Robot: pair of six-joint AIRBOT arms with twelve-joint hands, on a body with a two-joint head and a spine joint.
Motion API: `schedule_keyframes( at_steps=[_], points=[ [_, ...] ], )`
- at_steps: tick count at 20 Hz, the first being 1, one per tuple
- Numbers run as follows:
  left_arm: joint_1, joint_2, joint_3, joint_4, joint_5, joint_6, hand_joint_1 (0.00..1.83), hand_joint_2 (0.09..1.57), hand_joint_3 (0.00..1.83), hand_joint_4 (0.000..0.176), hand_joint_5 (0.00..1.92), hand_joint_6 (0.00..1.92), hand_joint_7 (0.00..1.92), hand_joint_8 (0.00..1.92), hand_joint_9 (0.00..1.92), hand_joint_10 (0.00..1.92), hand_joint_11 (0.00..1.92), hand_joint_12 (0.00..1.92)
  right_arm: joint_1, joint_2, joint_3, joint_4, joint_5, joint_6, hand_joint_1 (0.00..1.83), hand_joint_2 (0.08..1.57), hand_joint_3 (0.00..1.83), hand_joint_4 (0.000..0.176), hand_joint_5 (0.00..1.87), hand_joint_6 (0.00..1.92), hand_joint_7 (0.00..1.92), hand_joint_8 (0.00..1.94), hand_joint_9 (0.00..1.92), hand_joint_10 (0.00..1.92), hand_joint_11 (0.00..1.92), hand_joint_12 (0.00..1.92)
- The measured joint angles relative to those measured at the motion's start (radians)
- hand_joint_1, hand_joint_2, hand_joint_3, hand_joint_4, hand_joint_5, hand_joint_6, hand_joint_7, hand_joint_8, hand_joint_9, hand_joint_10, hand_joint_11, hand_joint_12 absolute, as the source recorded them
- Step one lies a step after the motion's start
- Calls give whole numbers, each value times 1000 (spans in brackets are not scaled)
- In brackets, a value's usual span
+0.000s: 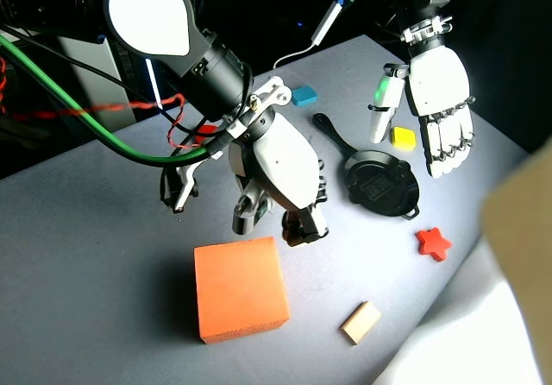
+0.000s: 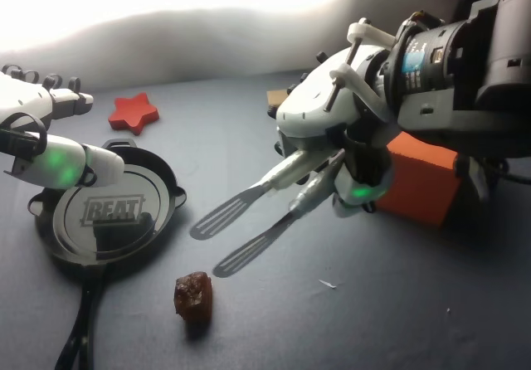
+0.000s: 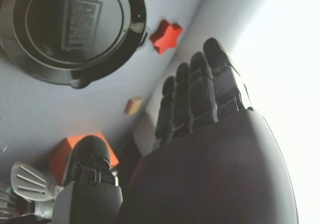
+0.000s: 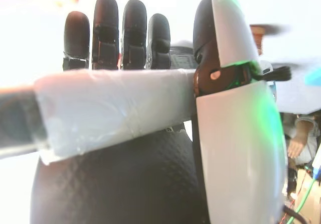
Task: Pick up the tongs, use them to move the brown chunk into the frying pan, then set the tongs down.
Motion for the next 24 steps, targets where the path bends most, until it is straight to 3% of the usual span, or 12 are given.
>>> schedule_keyframes(
  at_steps=[1, 2, 5, 9, 15, 19, 24],
  points=[
    [0, 0, 0, 0, 0, 0, 0, 1214, 1, 0, 68, 6, 108, 5, 107, 7, 0, 395, 0, 0, -12, -37, -13, 59, 1145, 1125, 0, 0, 811, 3, 874, 2, 831, 2, 304, 1186],
    [0, 0, 0, 0, -1, 0, 0, 1216, 1, 0, 64, 4, 105, 4, 102, 6, 0, 361, -8, -3, -42, -166, -41, 201, 1143, 1126, 1, 0, 811, 3, 874, 2, 830, 2, 302, 1185],
    [0, 0, 0, 0, -2, 0, 0, 1221, 2, 0, 74, 6, 106, 3, 100, 4, 0, 374, -8, -18, -50, -248, -72, 270, 1142, 1123, 0, 0, 817, 5, 883, 6, 835, 4, 303, 1184],
    [0, 0, 0, 0, -2, 0, 0, 1208, 1, 0, 85, 5, 130, 3, 117, 5, 0, 455, -8, -57, -62, -228, -165, 337, 1134, 1120, 0, 0, 798, 6, 866, 5, 826, 6, 289, 1201],
    [0, 0, 0, 0, -3, 0, 0, 1187, 0, 0, 58, 2, 100, 0, 88, 2, 0, 330, -15, -66, -96, -238, -254, 428, 1138, 1116, 0, 0, 804, 5, 876, 3, 830, 5, 297, 1177],
    [0, 0, -4, -1, -4, 7, 0, 1203, 2, 0, 99, 10, 124, 7, 113, 6, 0, 380, -26, -69, -158, -300, -332, 634, 1126, 1126, 3, 0, 808, 5, 873, 0, 823, 1, 281, 1194],
    [0, 0, -4, -1, -8, 7, 0, 1207, 1, 0, 80, 3, 123, 1, 115, 1, 0, 360, -48, -92, -166, -370, -418, 742, 1121, 1117, 0, 0, 796, 0, 870, 0, 826, 3, 284, 1183]
  ],
)
